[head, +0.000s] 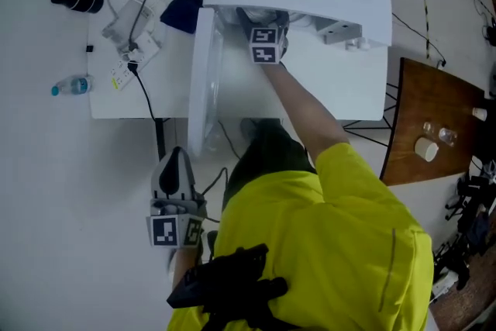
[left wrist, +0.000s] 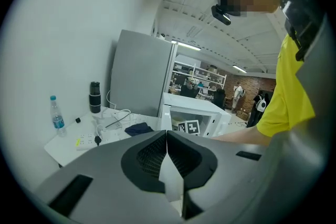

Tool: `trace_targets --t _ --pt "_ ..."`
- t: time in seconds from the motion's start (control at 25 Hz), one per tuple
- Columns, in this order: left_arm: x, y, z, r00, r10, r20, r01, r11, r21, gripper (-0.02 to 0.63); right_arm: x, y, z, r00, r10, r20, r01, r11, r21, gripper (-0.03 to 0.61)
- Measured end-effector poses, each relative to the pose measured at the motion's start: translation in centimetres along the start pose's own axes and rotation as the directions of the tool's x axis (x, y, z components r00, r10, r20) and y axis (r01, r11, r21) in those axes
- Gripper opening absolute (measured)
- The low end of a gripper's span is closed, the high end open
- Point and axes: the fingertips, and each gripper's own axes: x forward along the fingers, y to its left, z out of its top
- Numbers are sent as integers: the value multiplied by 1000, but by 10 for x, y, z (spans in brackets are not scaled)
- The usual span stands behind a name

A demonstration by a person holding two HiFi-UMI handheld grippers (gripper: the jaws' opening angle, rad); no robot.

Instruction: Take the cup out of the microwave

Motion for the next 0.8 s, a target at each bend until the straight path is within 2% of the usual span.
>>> trace_targets --t 0.2,0.28,0.36,0.56,0.8 --pt "6 13 5 1000 28 4 -28 999 -18 5 16 -8 -2 998 -58 -24 58 998 -12 453" --pt "11 13 4 1000 30 -5 -30 999 -12 5 21 -11 1 997 -68 -25 68 998 -8 420" --pt "13 14 4 999 35 -16 -35 999 -5 5 25 -13 3 998 -66 -23 66 998 -11 416" --pt "17 17 7 999 43 -25 -43 999 4 5 14 -11 8 1000 -27 1 27 999 -20 410" --pt "27 14 8 999 28 -25 -27 1000 5 5 -34 4 12 997 61 49 -60 998 -33 402"
